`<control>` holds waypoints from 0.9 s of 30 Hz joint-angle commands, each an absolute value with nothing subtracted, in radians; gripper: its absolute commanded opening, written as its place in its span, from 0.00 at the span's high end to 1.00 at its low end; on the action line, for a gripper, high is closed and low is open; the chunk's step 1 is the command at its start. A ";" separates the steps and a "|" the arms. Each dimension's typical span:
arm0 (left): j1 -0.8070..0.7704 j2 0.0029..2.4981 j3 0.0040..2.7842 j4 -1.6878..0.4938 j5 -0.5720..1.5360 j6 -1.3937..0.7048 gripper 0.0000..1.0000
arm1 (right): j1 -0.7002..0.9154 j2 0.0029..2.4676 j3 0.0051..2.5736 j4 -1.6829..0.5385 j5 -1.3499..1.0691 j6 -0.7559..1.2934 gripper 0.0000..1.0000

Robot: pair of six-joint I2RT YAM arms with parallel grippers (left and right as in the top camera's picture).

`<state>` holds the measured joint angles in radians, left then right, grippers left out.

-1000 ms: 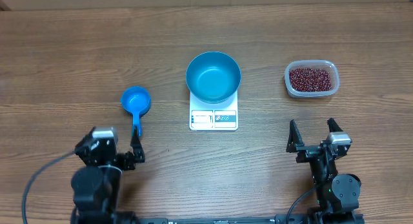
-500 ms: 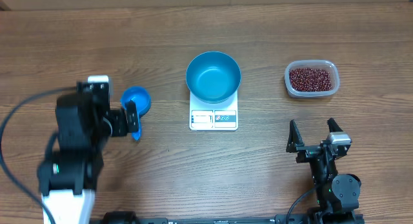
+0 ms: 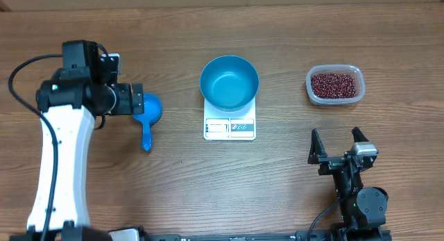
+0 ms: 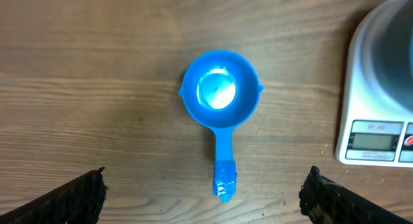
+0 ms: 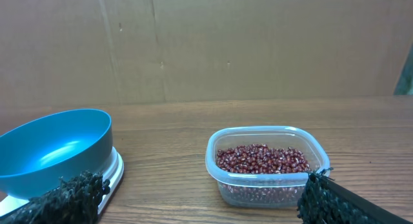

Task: Scoop item into bowl and weigh 150g on scale
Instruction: 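Move the left gripper over the blue scoop and lower toward it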

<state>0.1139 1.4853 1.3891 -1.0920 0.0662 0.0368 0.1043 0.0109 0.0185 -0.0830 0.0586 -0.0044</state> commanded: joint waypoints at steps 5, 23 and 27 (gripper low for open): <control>0.191 1.585 1.419 -1.096 0.154 0.166 0.01 | 0.099 0.003 0.008 -0.080 0.059 -0.009 0.00; 0.189 1.796 1.418 -1.038 0.155 0.221 0.01 | 0.099 0.003 0.008 -0.080 0.059 -0.009 0.00; 0.189 1.840 1.418 -1.018 0.155 0.221 0.01 | 0.099 0.003 0.008 -0.080 0.059 -0.009 0.00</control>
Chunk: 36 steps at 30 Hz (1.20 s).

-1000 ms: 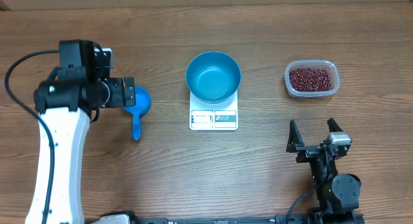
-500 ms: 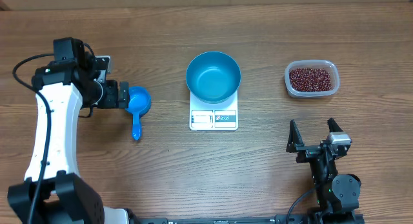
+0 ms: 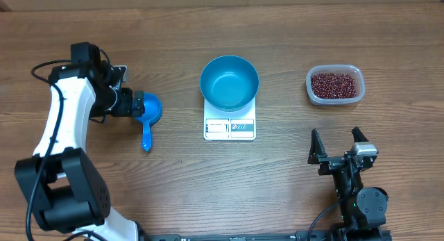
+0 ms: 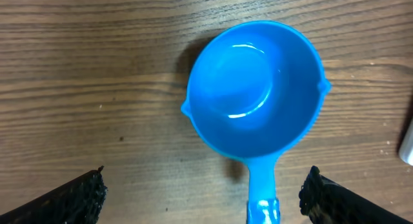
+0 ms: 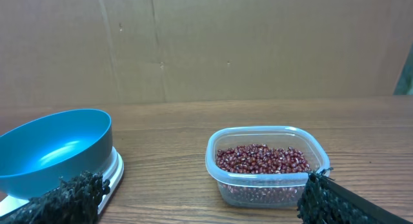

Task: Scoop item into bowl and weigh 150g on scale
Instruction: 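Move the left gripper over the blue scoop and lower toward it, then close the left gripper on the blue scoop's rim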

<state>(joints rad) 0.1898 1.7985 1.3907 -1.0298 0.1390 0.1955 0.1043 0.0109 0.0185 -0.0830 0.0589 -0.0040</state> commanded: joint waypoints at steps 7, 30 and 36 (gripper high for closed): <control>0.189 1.885 1.418 -0.981 0.153 0.221 0.01 | 0.099 0.003 0.008 -0.080 0.059 -0.009 0.00; 0.189 1.893 1.415 -0.911 0.094 0.168 0.00 | 0.099 0.003 0.008 -0.080 0.059 -0.009 0.00; 0.189 1.893 1.415 -0.907 0.094 0.168 0.01 | 0.099 0.003 0.008 -0.080 0.059 -0.009 0.00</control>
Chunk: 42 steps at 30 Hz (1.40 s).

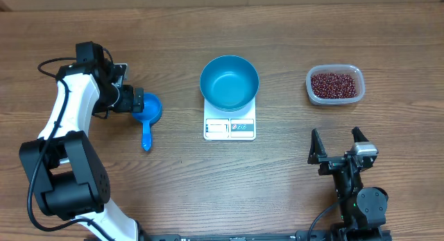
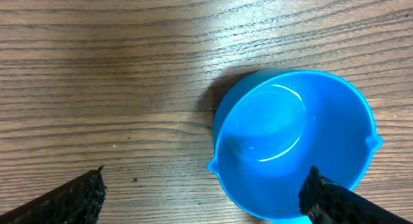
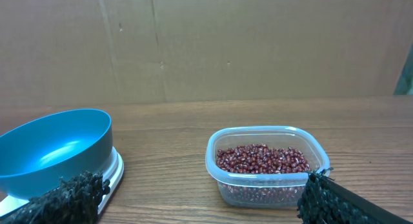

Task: Scoop item into bowl and weigh 150g on scale
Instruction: 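Close the left gripper on the blue scoop's rim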

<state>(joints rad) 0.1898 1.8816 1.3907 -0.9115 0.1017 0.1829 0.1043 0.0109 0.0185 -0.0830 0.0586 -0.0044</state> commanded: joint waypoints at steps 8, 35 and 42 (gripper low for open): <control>0.189 1.893 1.415 -0.900 0.123 0.169 0.00 | 0.099 0.003 0.008 -0.080 0.059 -0.009 0.00; 0.189 1.893 1.328 -0.791 0.132 0.168 0.00 | 0.099 0.003 0.008 -0.080 0.059 -0.009 0.00; 0.189 1.893 1.320 -0.796 0.075 0.168 0.00 | 0.099 0.003 0.008 -0.079 0.059 -0.009 0.00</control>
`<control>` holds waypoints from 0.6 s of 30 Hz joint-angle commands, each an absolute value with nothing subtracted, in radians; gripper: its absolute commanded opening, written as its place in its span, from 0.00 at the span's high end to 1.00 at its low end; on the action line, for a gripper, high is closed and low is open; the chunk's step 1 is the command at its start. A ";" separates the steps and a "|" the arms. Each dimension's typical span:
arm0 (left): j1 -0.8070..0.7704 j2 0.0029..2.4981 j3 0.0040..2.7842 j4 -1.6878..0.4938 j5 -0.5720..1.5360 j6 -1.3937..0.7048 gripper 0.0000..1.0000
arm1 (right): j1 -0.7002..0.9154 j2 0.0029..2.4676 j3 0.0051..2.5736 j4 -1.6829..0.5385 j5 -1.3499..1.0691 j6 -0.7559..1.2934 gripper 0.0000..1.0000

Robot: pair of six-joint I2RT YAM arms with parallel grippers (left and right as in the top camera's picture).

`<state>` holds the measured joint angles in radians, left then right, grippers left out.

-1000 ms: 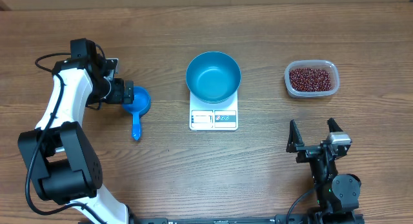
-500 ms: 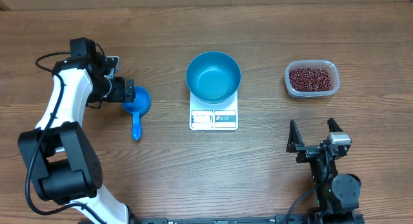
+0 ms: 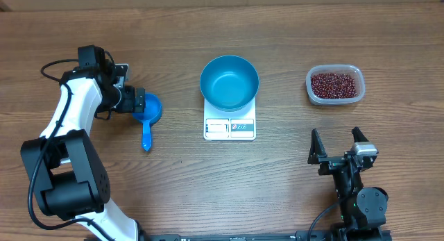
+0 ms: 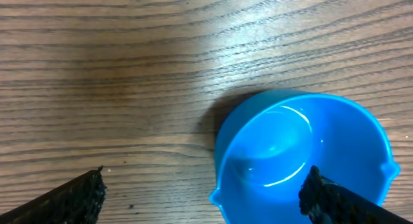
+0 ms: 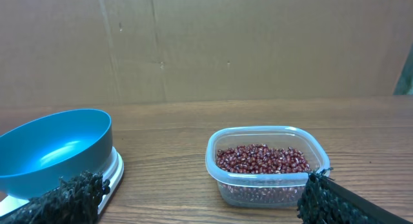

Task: Scoop item into bowl and weigh 150g on scale
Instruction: 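Close the left gripper on the blue scoop's rim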

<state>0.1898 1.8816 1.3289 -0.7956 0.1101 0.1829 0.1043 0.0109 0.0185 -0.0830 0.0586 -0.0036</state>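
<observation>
A blue scoop lies on the table left of the scale, cup up, handle toward the front. My left gripper is open at the cup's left rim; in the left wrist view the cup fills the lower right, and the right finger overlaps it. A teal bowl sits on the white scale. Red beans fill a clear tub at the right. My right gripper rests open near the front right, facing the tub.
The scale's display and buttons face the front edge. My left arm's white links span the left side of the table, with a black cable looping beside them. A cardboard wall backs the table in the right wrist view.
My left gripper has edged slightly; the scoop's cup sits a little further right and lower in the left wrist view. The right arm and all objects are unmoved.
My left gripper first hovered high over the scoop, the whole scoop and scale corner in view. It then stood lower and closer over the cup. After that it sat at the cup's left rim, where it remains. The right gripper has stayed open and still.
</observation>
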 commanded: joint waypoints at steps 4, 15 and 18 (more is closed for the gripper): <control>0.189 1.893 1.298 -0.783 0.075 0.168 0.00 | 0.099 0.003 0.008 -0.080 0.059 -0.009 0.00; 0.178 1.893 1.269 -0.751 0.070 0.168 0.00 | 0.099 0.003 0.008 -0.080 0.059 -0.009 0.00; 0.177 1.893 1.269 -0.745 0.070 0.168 0.00 | 0.099 0.003 0.008 -0.080 0.059 -0.009 0.00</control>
<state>0.1848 1.8816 1.2793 -0.7528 0.0769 0.1829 0.1043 0.0109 0.0185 -0.0830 0.0586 -0.0040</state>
